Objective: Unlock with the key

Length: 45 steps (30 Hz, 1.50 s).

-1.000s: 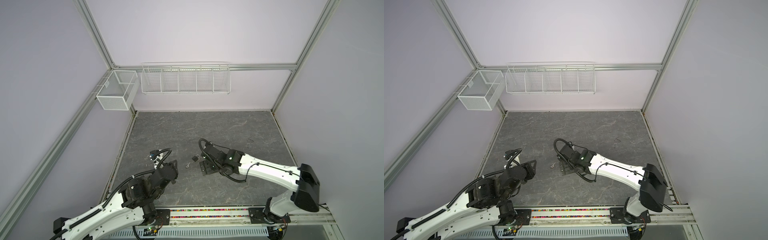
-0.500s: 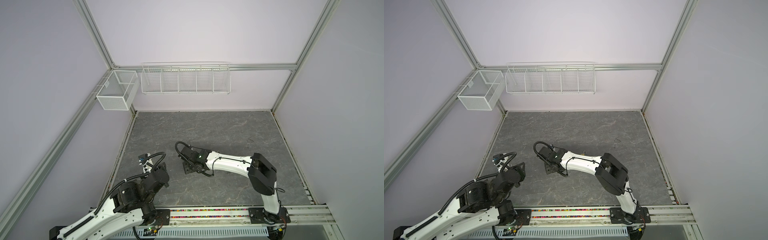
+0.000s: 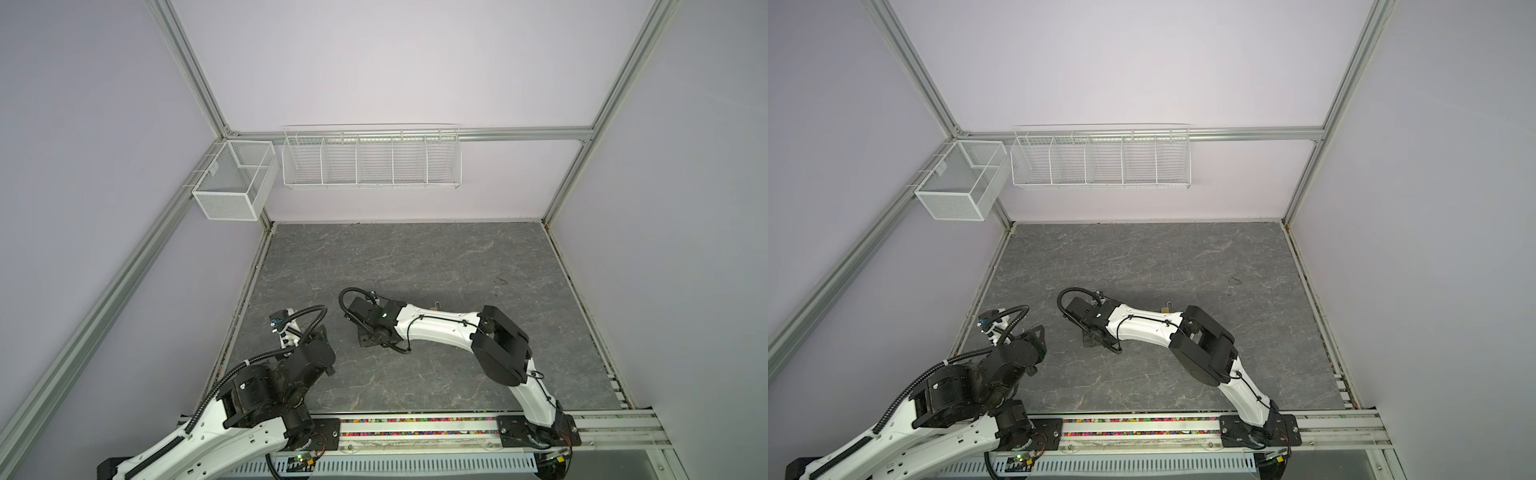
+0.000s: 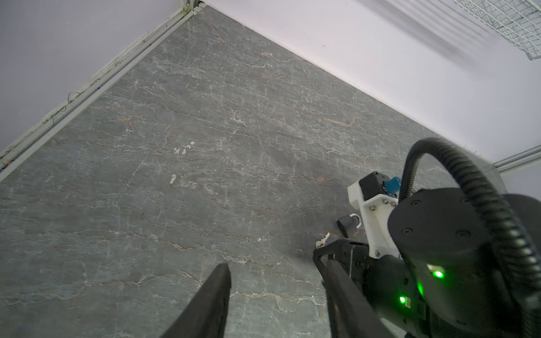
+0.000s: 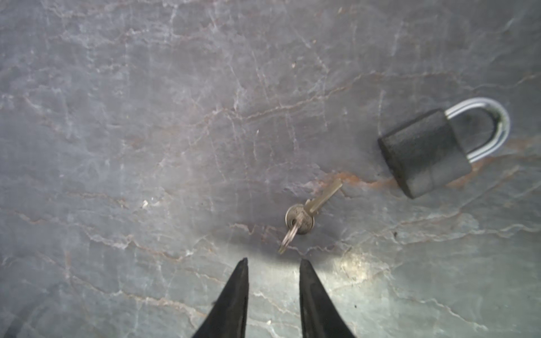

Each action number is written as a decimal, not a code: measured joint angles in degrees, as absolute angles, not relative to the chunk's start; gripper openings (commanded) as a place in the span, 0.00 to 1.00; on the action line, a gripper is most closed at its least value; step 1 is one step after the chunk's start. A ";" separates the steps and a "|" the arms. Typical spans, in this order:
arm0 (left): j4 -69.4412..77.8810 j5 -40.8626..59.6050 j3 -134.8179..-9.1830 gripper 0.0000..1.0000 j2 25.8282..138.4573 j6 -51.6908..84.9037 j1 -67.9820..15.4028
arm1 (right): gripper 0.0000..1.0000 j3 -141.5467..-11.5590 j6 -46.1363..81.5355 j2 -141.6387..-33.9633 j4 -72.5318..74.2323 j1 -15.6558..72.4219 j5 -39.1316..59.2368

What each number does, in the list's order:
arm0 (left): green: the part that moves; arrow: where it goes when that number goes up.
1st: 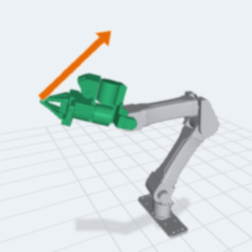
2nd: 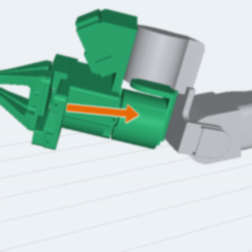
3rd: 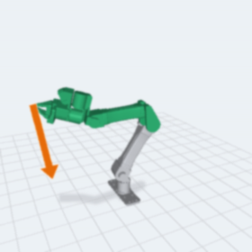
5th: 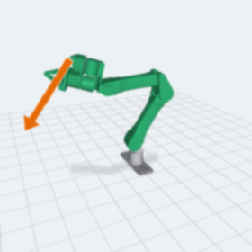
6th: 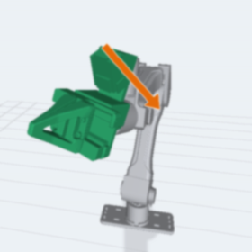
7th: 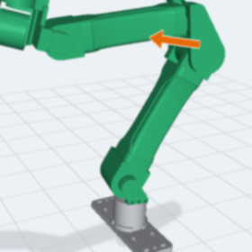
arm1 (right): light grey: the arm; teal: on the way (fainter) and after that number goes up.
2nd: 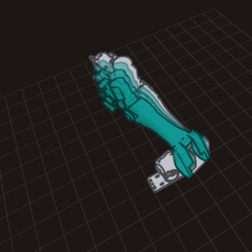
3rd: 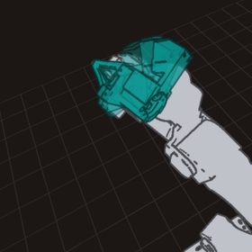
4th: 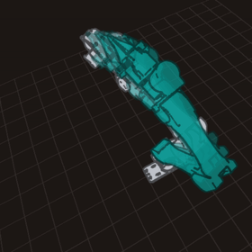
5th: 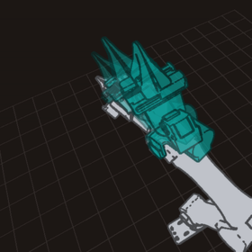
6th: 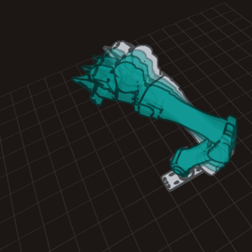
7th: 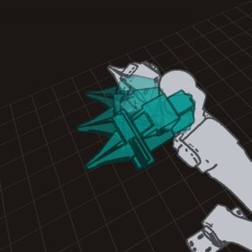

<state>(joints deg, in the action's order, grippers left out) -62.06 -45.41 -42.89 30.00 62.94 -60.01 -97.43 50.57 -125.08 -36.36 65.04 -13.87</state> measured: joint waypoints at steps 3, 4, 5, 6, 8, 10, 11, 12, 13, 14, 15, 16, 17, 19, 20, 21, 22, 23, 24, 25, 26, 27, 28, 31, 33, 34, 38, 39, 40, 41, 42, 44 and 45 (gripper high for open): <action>-62.00 -45.41 -42.89 0.52 30.06 62.94 -59.99 | 0.30 -98.54 50.61 -125.80 -37.01 65.04 -15.38; -61.98 -45.41 -42.87 0.52 30.15 62.94 -59.99 | 0.30 -98.59 50.61 -125.89 -37.08 65.04 -15.68; -61.98 -45.41 -42.87 0.52 30.30 62.94 -59.99 | 0.30 -98.72 50.59 -126.02 -37.28 65.04 -16.03; -61.93 -45.43 -42.87 0.52 30.48 62.94 -59.99 | 0.29 -99.04 50.59 -126.26 -37.71 65.01 -16.36; -61.82 -45.43 -42.87 0.52 30.81 63.00 -59.99 | 0.29 -100.03 50.57 -126.89 -38.26 64.99 -16.78; -61.76 -45.45 -42.83 0.52 30.81 63.37 -59.94 | 0.27 -100.86 50.54 -127.44 -38.54 64.97 -16.95; -61.71 -45.52 -42.83 0.52 30.79 63.53 -59.94 | 0.27 -101.01 50.52 -127.55 -38.54 64.97 -16.95; -61.56 -45.63 -42.81 0.52 30.76 63.75 -59.94 | 0.27 -101.08 50.52 -127.55 -38.57 64.97 -16.93; -61.47 -45.63 -42.76 0.52 30.74 63.86 -59.94 | 0.27 -101.21 50.50 -127.55 -38.63 64.97 -16.95; -61.41 -45.63 -42.72 0.52 30.63 63.99 -59.94 | 0.27 -101.41 50.46 -127.59 -38.68 64.97 -16.93; -61.36 -45.65 -42.65 0.52 30.52 64.12 -59.94 | 0.26 -101.65 50.37 -127.63 -38.72 64.97 -16.95; -61.34 -45.63 -42.54 0.52 30.35 64.23 -59.94 | 0.26 -101.89 50.35 -127.74 -38.76 64.97 -16.95; -61.41 -45.63 -42.41 0.52 30.15 64.38 -59.94 | 0.25 -102.28 50.35 -127.92 -38.83 64.97 -16.99; -61.45 -45.63 -42.28 0.52 29.74 64.62 -59.94 | 0.24 -102.76 50.33 -128.33 -38.79 64.97 -17.12; -61.54 -45.63 -42.26 0.52 29.50 64.73 -59.94 | 0.23 -102.87 50.35 -128.57 -38.79 64.97 -17.15; -61.60 -45.65 -42.22 0.52 29.28 64.86 -59.94 | 0.23 -102.91 50.35 -128.84 -38.83 64.97 -17.15; -61.65 -45.65 -42.17 0.52 29.04 65.06 -59.94 | 0.23 -103.07 50.35 -129.23 -38.96 64.97 -17.15; -61.69 -45.65 -42.15 0.52 28.82 65.25 -59.94 | 0.23 -103.13 50.35 -129.60 -38.94 64.97 -17.15; -61.78 -45.63 -42.15 0.52 28.64 65.39 -59.94 | 0.23 -103.13 50.33 -129.93 -39.00 64.97 -17.19; -61.84 -45.63 -42.13 0.52 28.49 65.49 -59.94 | 0.24 -103.13 50.35 -130.32 -39.09 64.97 -17.32; -61.89 -45.63 -42.09 0.52 28.36 65.56 -59.94 | 0.24 -103.13 50.33 -130.63 -39.27 64.97 -17.43; -61.98 -45.63 -42.09 0.52 28.27 65.67 -59.94 | 0.25 -103.13 50.35 -130.80 -39.40 64.97 -17.78; -62.02 -45.63 -42.04 0.53 28.18 65.76 -59.94 | 0.25 -103.13 50.33 -130.82 -39.53 64.97 -18.02; -62.04 -45.63 -41.82 0.53 28.01 65.93 -59.94 | 0.25 -103.18 50.33 -130.85 -39.64 64.97 -18.41; -62.04 -45.63 -41.76 0.53 28.01 65.93 -59.94 | 0.24 -103.55 50.33 -131.02 -39.97 64.97 -18.61; -62.04 -45.63 -41.76 0.53 28.01 65.93 -59.94 | 0.24 -104.01 50.33 -131.24 -40.10 64.97 -18.68; -62.04 -45.63 -41.76 0.53 28.01 65.95 -59.94 | 0.24 -105.06 50.09 -131.68 -40.58 64.97 -19.29; -62.04 -45.63 -41.76 0.53 28.01 65.95 -59.94 | 0.23 -105.19 50.00 -131.70 -40.60 64.97 -19.46; -62.04 -45.63 -41.76 0.53 27.99 65.95 -59.94 | 0.23 -105.27 49.91 -131.72 -40.64 64.97 -19.59; -62.04 -45.63 -41.76 0.53 27.94 65.95 -59.94 | 0.22 -105.36 49.89 -131.76 -40.69 64.95 -19.70; -62.04 -45.63 -41.74 0.53 27.88 65.95 -59.94 | 0.20 -105.49 49.80 -131.83 -40.75 64.93 -19.73; -62.04 -45.65 -41.71 0.53 27.64 66.00 -59.94 | 0.20 -105.89 49.60 -132.11 -40.91 64.90 -19.75; -62.04 -45.65 -41.71 0.53 27.53 66.13 -59.94 | 0.20 -106.08 49.50 -132.29 -40.97 64.88 -19.77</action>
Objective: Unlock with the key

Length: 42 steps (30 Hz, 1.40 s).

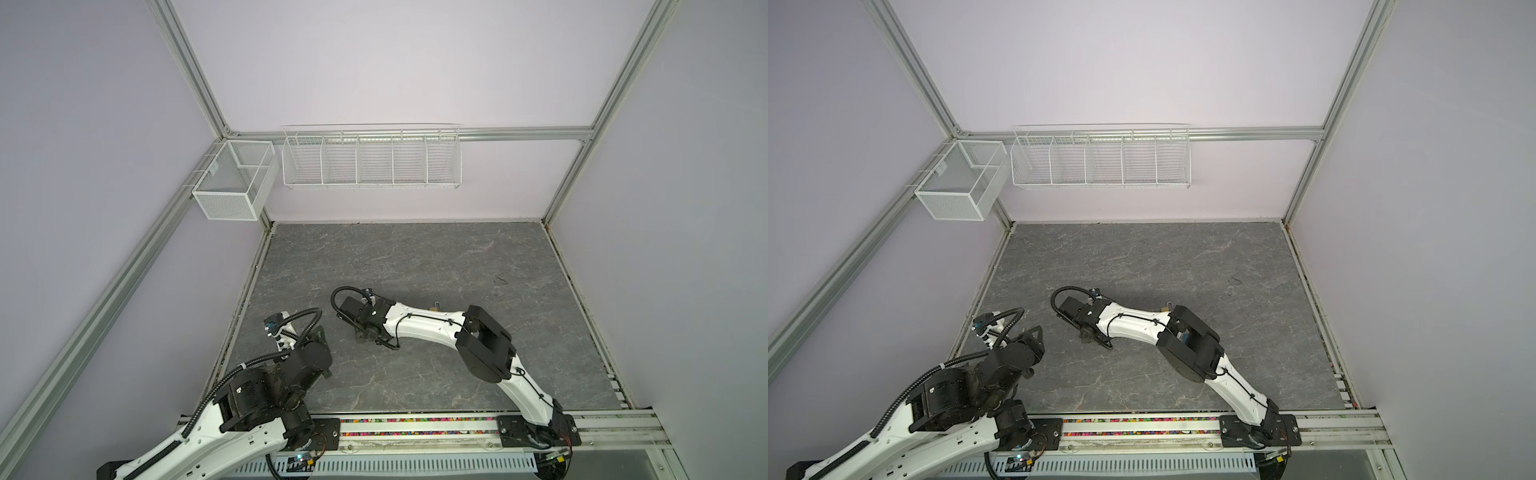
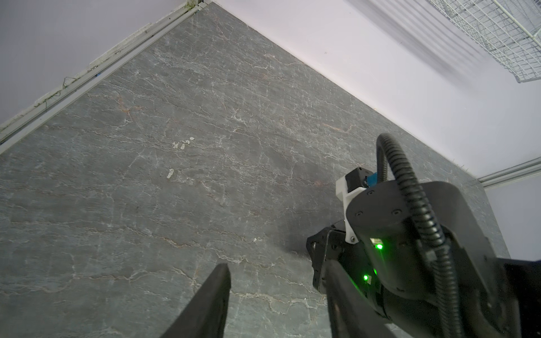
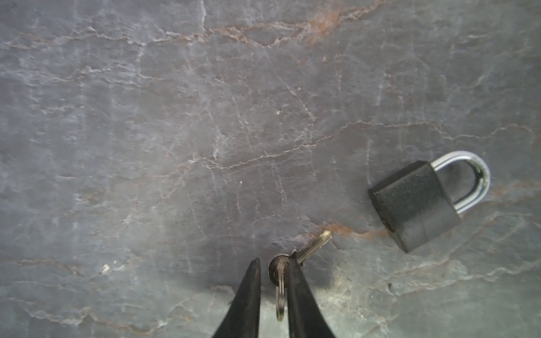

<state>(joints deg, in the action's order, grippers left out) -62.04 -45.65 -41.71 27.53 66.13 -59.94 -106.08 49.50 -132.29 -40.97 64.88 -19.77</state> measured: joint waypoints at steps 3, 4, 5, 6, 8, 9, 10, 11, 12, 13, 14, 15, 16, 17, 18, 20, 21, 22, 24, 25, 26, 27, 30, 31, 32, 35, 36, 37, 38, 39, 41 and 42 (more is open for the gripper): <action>-62.04 -45.67 -41.69 0.53 27.27 66.39 -59.94 | 0.16 -106.48 49.32 -132.81 -41.23 64.86 -19.79; -62.04 -45.76 -41.65 0.53 27.22 66.46 -59.94 | 0.16 -106.65 49.28 -133.05 -41.19 64.84 -20.01; -62.04 -45.84 -41.58 0.53 27.20 66.65 -59.92 | 0.16 -106.85 49.23 -133.14 -41.17 64.79 -20.10; -62.06 -45.84 -41.52 0.53 27.20 66.83 -59.88 | 0.15 -106.89 49.23 -133.16 -41.21 64.75 -20.12; -62.04 -45.89 -41.25 0.53 27.11 67.09 -59.88 | 0.11 -106.91 49.01 -133.16 -41.25 64.62 -20.08; -62.06 -45.87 -41.15 0.53 27.05 67.20 -59.88 | 0.10 -106.91 48.82 -133.16 -41.28 64.58 -20.10; -62.06 -45.87 -41.04 0.53 26.94 67.26 -59.88 | 0.09 -106.91 48.58 -133.16 -41.32 64.47 -20.05; -62.06 -45.87 -40.95 0.53 26.81 67.35 -59.88 | 0.08 -106.91 48.36 -133.16 -41.32 64.42 -20.01; -62.06 -45.87 -40.91 0.53 26.72 67.44 -59.88 | 0.07 -106.85 48.03 -133.14 -41.23 64.34 -19.92; -62.06 -45.87 -40.88 0.53 26.57 67.55 -59.88 | 0.07 -106.61 47.70 -133.03 -41.04 64.31 -19.90; -62.04 -45.84 -40.86 0.53 26.37 67.72 -59.88 | 0.07 -105.86 47.44 -132.64 -40.53 64.29 -19.86; -62.04 -45.84 -40.86 0.53 26.15 67.90 -59.88 | 0.07 -104.84 47.03 -131.96 -40.05 64.27 -19.81; -62.02 -45.84 -40.80 0.53 25.80 68.10 -59.88 | 0.07 -103.55 46.57 -131.13 -39.77 64.27 -19.68; -61.91 -45.84 -40.60 0.53 25.41 68.31 -59.88 | 0.07 -101.89 46.04 -130.02 -39.44 64.25 -19.57; -61.84 -45.82 -40.40 0.53 24.99 68.38 -59.88 | 0.07 -100.25 45.39 -128.84 -39.07 64.20 -19.33; -61.76 -45.80 -40.14 0.53 24.21 68.51 -59.88 | 0.07 -96.99 43.99 -126.10 -38.06 64.07 -18.28; -61.58 -45.78 -40.12 0.53 23.81 68.53 -59.88 | 0.07 -95.39 43.11 -124.57 -37.39 63.94 -17.56; -61.43 -45.78 -40.12 0.53 23.46 68.53 -59.88 | 0.07 -94.17 42.28 -123.17 -36.84 63.77 -16.71; -60.93 -45.60 -40.10 0.53 22.55 68.51 -59.88 | 0.07 -91.77 40.34 -119.98 -35.29 63.22 -14.85; -60.60 -45.43 -40.10 0.53 22.09 68.49 -59.88 | 0.07 -90.85 39.27 -118.45 -34.65 62.96 -14.09; -60.25 -45.23 -40.10 0.53 21.56 68.49 -59.88 | 0.07 -89.95 38.20 -116.97 -34.09 62.70 -13.54; -59.88 -44.95 -40.10 0.53 20.99 68.49 -59.88 | 0.07 -88.88 36.99 -115.26 -33.50 62.54 -13.15; -58.85 -44.12 -40.07 0.53 19.53 68.51 -59.88 | 0.07 -85.17 33.89 -109.65 -31.79 62.08 -11.88; -58.48 -43.75 -40.07 0.53 19.16 68.49 -59.88 | 0.07 -83.96 33.17 -107.90 -31.38 61.95 -11.29; -57.87 -43.22 -40.07 0.53 18.74 68.51 -59.88 | 0.07 -82.50 32.34 -105.69 -30.76 61.78 -10.50; -55.66 -41.41 -40.05 0.54 17.98 68.49 -59.88 | 0.07 -79.75 30.63 -100.53 -29.69 60.71 -7.75; -54.72 -40.53 -40.05 0.54 17.93 68.51 -59.88 | 0.07 -79.20 30.17 -99.13 -29.47 60.18 -6.94; -53.74 -39.70 -40.03 0.55 17.93 68.51 -59.88 | 0.07 -78.85 29.93 -98.02 -29.32 59.66 -6.15; -52.53 -38.70 -39.99 0.55 17.96 68.51 -59.88 | 0.07 -78.61 29.74 -96.82 -29.26 59.05 -5.52; -51.42 -37.69 -39.94 0.55 18.00 68.55 -59.88 | 0.07 -78.46 29.69 -95.85 -29.26 58.59 -5.06; -48.95 -35.83 -39.83 0.55 18.33 68.64 -59.86 | 0.07 -78.26 29.76 -94.04 -29.30 57.78 -4.43; -47.40 -34.92 -39.68 0.56 18.70 68.77 -59.83 | 0.07 -78.22 29.78 -93.14 -29.30 57.52 -4.36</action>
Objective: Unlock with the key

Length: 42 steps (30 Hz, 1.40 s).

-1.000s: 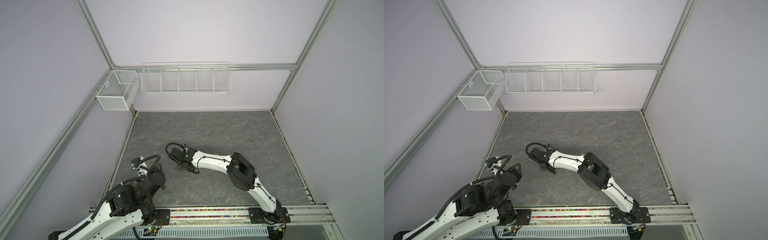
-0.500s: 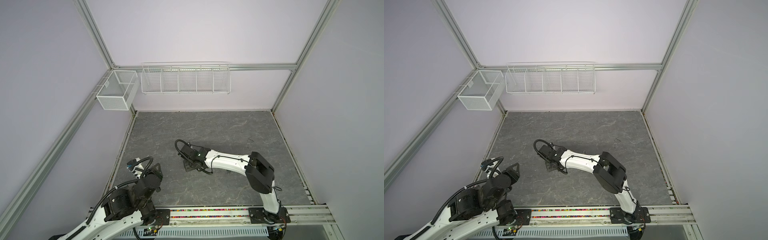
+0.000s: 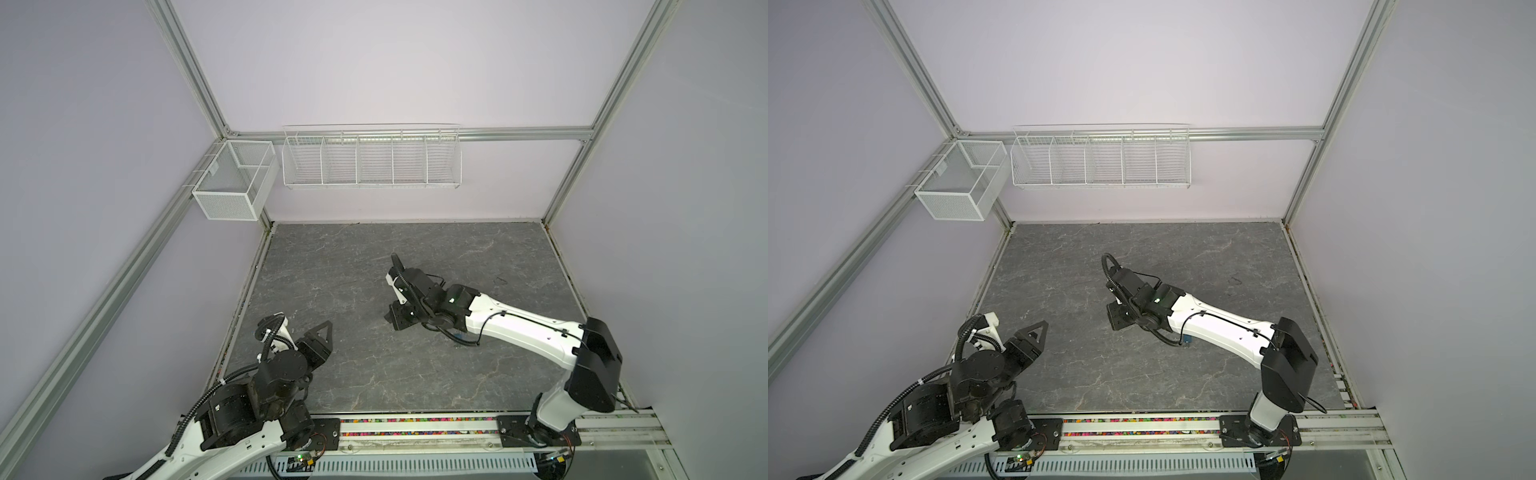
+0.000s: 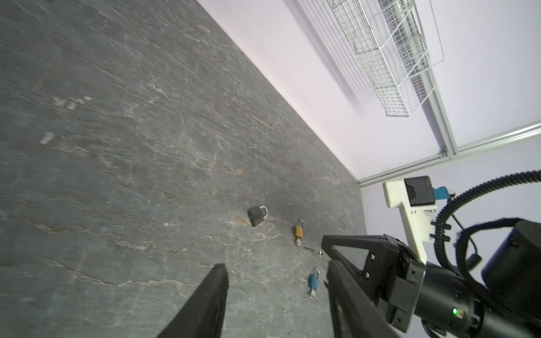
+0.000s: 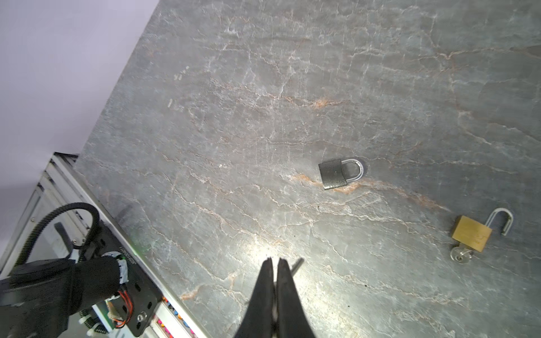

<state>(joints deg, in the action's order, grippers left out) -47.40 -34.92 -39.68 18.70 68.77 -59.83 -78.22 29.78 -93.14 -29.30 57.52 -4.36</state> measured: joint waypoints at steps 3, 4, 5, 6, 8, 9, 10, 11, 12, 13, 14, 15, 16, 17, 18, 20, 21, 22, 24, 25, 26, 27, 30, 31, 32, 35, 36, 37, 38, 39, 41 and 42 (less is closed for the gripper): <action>-42.33 -32.21 -38.52 0.56 20.38 68.99 -59.83 | 0.07 -78.19 30.04 -90.91 -29.43 57.36 -4.12; -40.36 -31.24 -38.00 0.56 21.41 68.93 -59.83 | 0.07 -78.19 30.24 -90.19 -29.54 57.36 -3.97; -38.72 -30.57 -37.60 0.56 22.28 68.71 -59.83 | 0.07 -78.19 30.50 -89.69 -29.69 57.36 -3.86; -36.32 -29.69 -37.01 0.56 23.51 68.10 -59.83 | 0.07 -78.19 30.83 -89.17 -29.87 57.36 -3.77; -32.18 -28.47 -36.03 0.56 25.54 65.76 -59.83 | 0.07 -78.19 31.66 -88.27 -30.46 57.36 -3.70; -30.00 -27.92 -35.51 0.57 26.61 64.10 -59.83 | 0.07 -78.22 31.94 -87.83 -30.81 57.36 -3.57; -28.08 -27.53 -35.05 0.60 27.53 62.54 -59.83 | 0.07 -78.22 32.05 -87.48 -31.11 57.36 -3.53; -26.92 -27.33 -34.81 0.61 28.14 61.73 -59.83 | 0.07 -78.22 32.10 -87.18 -31.40 57.36 -3.53; -26.06 -27.27 -34.74 0.61 28.75 61.30 -59.83 | 0.07 -78.22 32.10 -86.83 -31.64 57.36 -3.60; -25.43 -27.22 -34.74 0.61 29.15 61.21 -59.83 | 0.07 -78.22 32.08 -86.46 -31.90 57.36 -3.79; -24.86 -27.11 -34.74 0.61 29.32 61.43 -59.83 | 0.07 -78.22 32.05 -86.15 -32.08 57.36 -3.99; -24.14 -26.92 -34.74 0.61 29.39 62.30 -59.83 | 0.07 -78.22 31.92 -85.82 -32.14 57.36 -4.36; -23.27 -26.63 -34.72 0.61 29.34 63.53 -59.83 | 0.07 -78.19 31.75 -85.38 -32.12 57.36 -4.69; -22.15 -26.26 -34.54 0.61 29.28 64.77 -59.83 | 0.07 -78.17 31.55 -85.03 -32.05 57.36 -4.89; -20.21 -25.61 -33.98 0.61 29.15 66.63 -59.83 | 0.07 -77.87 31.18 -84.49 -31.53 57.47 -5.10; -15.40 -24.45 -31.62 0.61 29.10 70.70 -59.83 | 0.07 -76.99 30.81 -83.46 -30.17 57.60 -5.32; -13.10 -23.81 -30.06 0.61 29.32 73.06 -59.83 | 0.07 -76.62 30.57 -83.13 -29.52 57.67 -5.30; -11.22 -23.29 -28.62 0.61 29.78 75.13 -59.83 | 0.07 -76.31 30.37 -82.94 -28.75 57.87 -5.30; -8.86 -22.57 -26.81 0.61 31.35 78.67 -59.83 | 0.07 -76.05 29.93 -82.94 -27.24 58.19 -5.28; -8.29 -22.46 -26.59 0.62 32.29 80.23 -59.83 | 0.07 -75.90 29.74 -82.94 -26.41 58.46 -5.30; -7.57 -22.46 -26.57 0.62 33.06 81.62 -59.83 | 0.07 -75.79 29.56 -82.94 -25.69 58.72 -5.30; -6.83 -22.50 -26.57 0.62 33.69 83.00 -59.83 | 0.07 -75.70 29.41 -82.94 -24.60 59.11 -5.30; -4.05 -23.24 -26.30 0.62 34.13 86.72 -59.83 | 0.07 -75.02 28.60 -82.96 -21.12 60.25 -5.13; -3.14 -23.68 -26.24 0.63 34.13 88.09 -59.83 | 0.07 -74.72 28.34 -82.96 -19.79 60.64 -5.08; -2.61 -24.08 -26.22 0.63 34.13 89.25 -59.83 | 0.07 -74.48 28.05 -82.96 -18.74 61.01 -5.06; -0.86 -25.23 -25.89 0.64 34.13 92.99 -59.83 | 0.07 -74.24 27.14 -83.48 -15.07 62.13 -5.06; -0.54 -25.65 -25.74 0.64 34.11 94.26 -59.83 | 0.07 -74.24 26.94 -83.83 -13.61 62.52 -5.02; -0.30 -26.06 -25.56 0.64 34.02 95.50 -59.83 | 0.07 -74.24 26.76 -84.09 -12.40 62.83 -5.06; -0.25 -26.55 -25.39 0.64 33.80 96.49 -59.83 | 0.07 -74.22 26.70 -84.36 -11.64 62.98 -5.13; -0.25 -27.05 -25.21 0.64 33.41 97.58 -59.83 | 0.07 -74.17 26.65 -84.71 -10.63 63.07 -4.99; -0.03 -27.92 -24.69 0.64 32.62 99.50 -59.83 | 0.07 -74.15 26.52 -85.32 -8.82 63.18 -4.80; 0.10 -28.53 -24.32 0.64 32.12 100.51 -59.83 | 0.07 -74.11 26.52 -85.58 -7.94 63.31 -4.64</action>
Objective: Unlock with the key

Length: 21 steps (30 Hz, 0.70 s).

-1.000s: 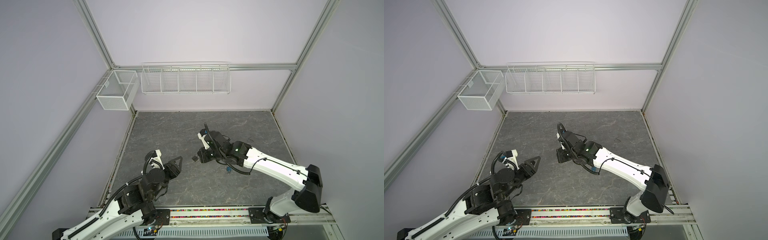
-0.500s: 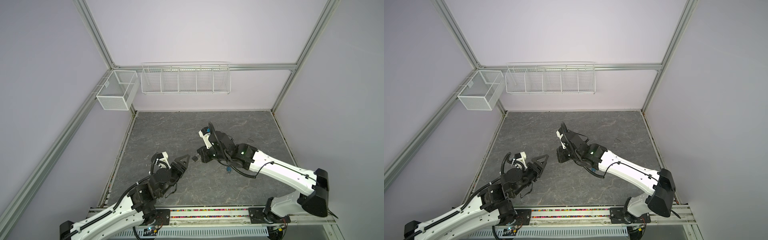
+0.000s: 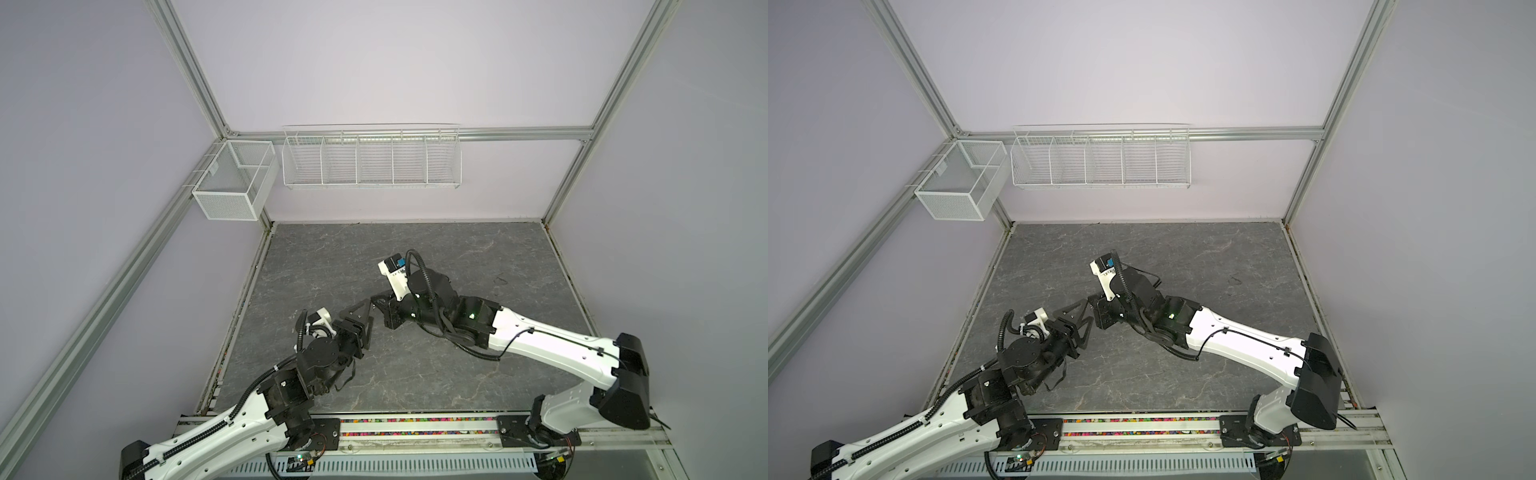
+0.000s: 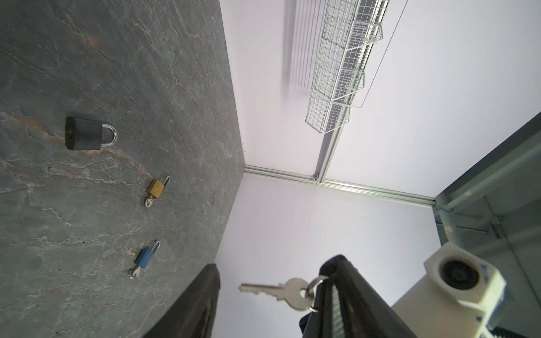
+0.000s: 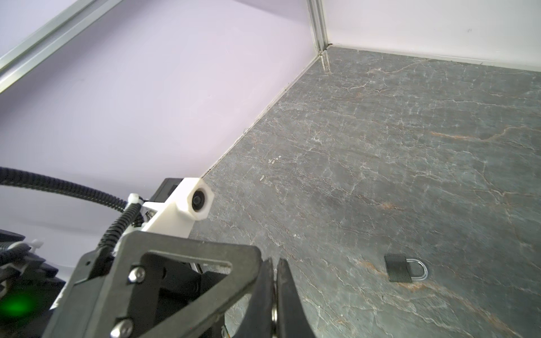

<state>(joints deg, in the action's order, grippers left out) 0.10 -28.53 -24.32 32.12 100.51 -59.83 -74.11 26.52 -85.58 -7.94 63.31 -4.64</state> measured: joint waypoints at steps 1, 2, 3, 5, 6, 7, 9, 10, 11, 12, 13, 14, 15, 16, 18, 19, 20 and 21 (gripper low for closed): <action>0.10 -29.04 -23.97 0.64 31.59 101.47 -59.83 | 0.07 -73.87 26.52 -85.82 -6.85 63.48 -4.54; 0.12 -29.56 -23.68 0.64 31.11 102.10 -59.83 | 0.07 -73.63 26.52 -85.95 -6.04 63.64 -4.40; 0.12 -30.06 -23.40 0.64 30.61 102.76 -59.83 | 0.07 -73.38 26.52 -86.13 -5.30 63.90 -4.21; 0.10 -30.92 -23.11 0.64 29.95 103.77 -59.83 | 0.07 -73.21 26.52 -86.50 -4.27 64.34 -4.01; 0.12 -31.31 -23.09 0.64 29.80 104.49 -59.83 | 0.07 -73.14 26.52 -86.70 -3.79 64.51 -3.95; 0.14 -31.68 -23.05 0.63 29.63 105.19 -59.83 | 0.07 -73.06 26.55 -86.85 -3.27 64.66 -3.84; 0.95 -31.97 -22.41 0.63 29.39 106.94 -59.81 | 0.07 -72.47 26.61 -86.94 -2.07 64.77 -3.73; 1.74 -32.18 -21.71 0.62 29.34 107.94 -59.81 | 0.07 -72.07 26.74 -86.96 -1.61 64.77 -3.60; 2.37 -32.38 -21.12 0.62 29.34 108.53 -59.81 | 0.07 -71.72 26.79 -86.98 -1.13 64.84 -3.57; 2.87 -32.69 -20.38 0.62 29.36 109.23 -59.83 | 0.07 -71.46 26.81 -87.07 -0.82 64.90 -3.55; 3.03 -32.99 -19.97 0.63 29.36 109.75 -59.81 | 0.07 -71.40 26.92 -87.29 -0.49 64.99 -3.55; 3.07 -33.10 -19.79 0.62 29.39 110.10 -59.81 | 0.07 -71.40 26.96 -87.46 -0.12 65.06 -3.55; 3.14 -33.21 -19.70 0.62 29.39 110.54 -59.81 | 0.07 -71.37 26.96 -87.59 0.16 65.14 -3.49; 3.18 -33.30 -19.70 0.62 29.39 110.85 -59.81 | 0.07 -71.33 26.96 -87.68 0.56 65.28 -3.44; 3.27 -33.58 -19.70 0.62 29.17 111.48 -59.81 | 0.07 -71.29 26.96 -87.79 1.13 65.39 -3.36; 3.38 -33.78 -19.70 0.62 28.95 111.92 -59.81 | 0.07 -71.24 26.96 -87.79 1.32 65.47 -3.36; 3.55 -33.93 -19.70 0.62 28.73 112.14 -59.81 | 0.07 -71.22 26.96 -87.79 1.50 65.54 -3.33; 3.64 -34.22 -19.68 0.62 28.40 112.38 -59.81 | 0.07 -71.20 26.96 -87.79 1.65 65.63 -3.33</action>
